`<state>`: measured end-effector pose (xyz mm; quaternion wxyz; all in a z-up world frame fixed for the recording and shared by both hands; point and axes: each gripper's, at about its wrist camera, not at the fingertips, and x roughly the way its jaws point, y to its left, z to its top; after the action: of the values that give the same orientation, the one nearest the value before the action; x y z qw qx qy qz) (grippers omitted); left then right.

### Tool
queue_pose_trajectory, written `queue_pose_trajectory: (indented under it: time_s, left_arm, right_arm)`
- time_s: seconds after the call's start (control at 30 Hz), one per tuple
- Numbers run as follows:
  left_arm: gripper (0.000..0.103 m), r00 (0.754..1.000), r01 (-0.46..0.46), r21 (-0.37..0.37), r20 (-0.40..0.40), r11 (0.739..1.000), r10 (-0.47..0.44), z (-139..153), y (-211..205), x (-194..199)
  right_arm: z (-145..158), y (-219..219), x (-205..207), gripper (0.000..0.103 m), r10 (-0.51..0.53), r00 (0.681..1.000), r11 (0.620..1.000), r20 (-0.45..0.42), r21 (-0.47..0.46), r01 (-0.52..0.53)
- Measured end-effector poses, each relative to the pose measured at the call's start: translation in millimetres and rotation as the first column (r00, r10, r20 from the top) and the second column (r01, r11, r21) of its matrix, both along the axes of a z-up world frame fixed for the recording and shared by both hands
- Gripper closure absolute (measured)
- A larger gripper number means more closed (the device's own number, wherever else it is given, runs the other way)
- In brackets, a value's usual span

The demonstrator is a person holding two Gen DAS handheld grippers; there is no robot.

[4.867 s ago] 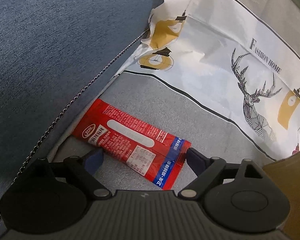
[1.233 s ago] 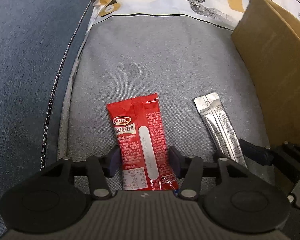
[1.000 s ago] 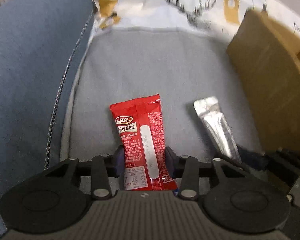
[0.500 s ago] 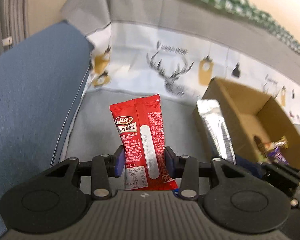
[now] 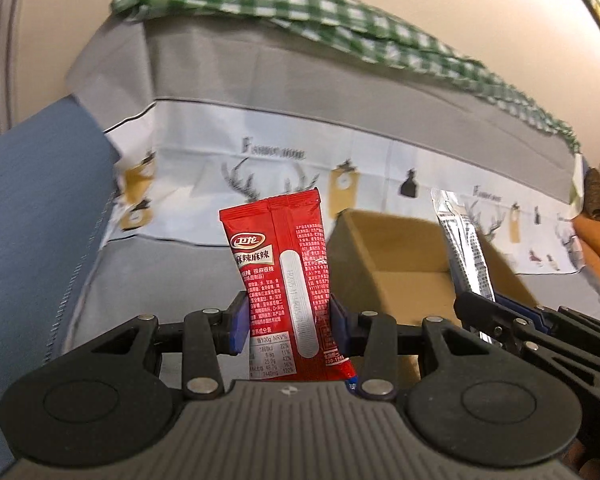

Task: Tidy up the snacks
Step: 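Lift the red packet with left gripper while right gripper carries the silver packet over the box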

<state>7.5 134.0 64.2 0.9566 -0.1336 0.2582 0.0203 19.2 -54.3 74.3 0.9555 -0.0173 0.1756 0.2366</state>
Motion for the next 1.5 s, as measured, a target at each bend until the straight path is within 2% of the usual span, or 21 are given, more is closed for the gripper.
queue_pose_trajectory:
  time_s: [0.2, 0.47, 0.83, 1.13, 1.5]
  left_arm:
    - [0.058, 0.995, 0.061, 0.011, 0.073, 0.998, -0.062, 10.5, -35.0, 9.3]
    - [0.058, 0.976, 0.147, 0.029, 0.159, 0.989, -0.15, 16.6, -81.3, 23.9]
    - [0.058, 0.951, 0.243, 0.091, 0.174, 0.966, -0.256, 11.9, -130.1, 58.5]
    - [0.058, 0.948, 0.263, 0.077, 0.167, 0.962, -0.272, 7.4, -138.1, 75.5]
    - [0.058, 0.946, 0.272, 0.059, 0.168, 0.961, -0.278, 7.1, -140.8, 78.7]
  right_arm:
    - [7.3, -32.9, 7.6, 0.083, -0.052, 0.998, 0.998, 0.026, 0.027, 0.051]
    - [10.1, -73.4, 20.8, 0.083, -0.143, 0.989, 0.988, 0.041, 0.06, 0.141]
    - [6.9, -110.4, 34.9, 0.083, -0.25, 0.967, 0.967, 0.041, 0.056, 0.248]
    - [2.8, -122.6, 44.3, 0.083, -0.302, 0.953, 0.953, 0.03, 0.048, 0.301]
    - [-0.2, -117.9, 44.5, 0.083, -0.316, 0.948, 0.949, 0.045, 0.042, 0.314]
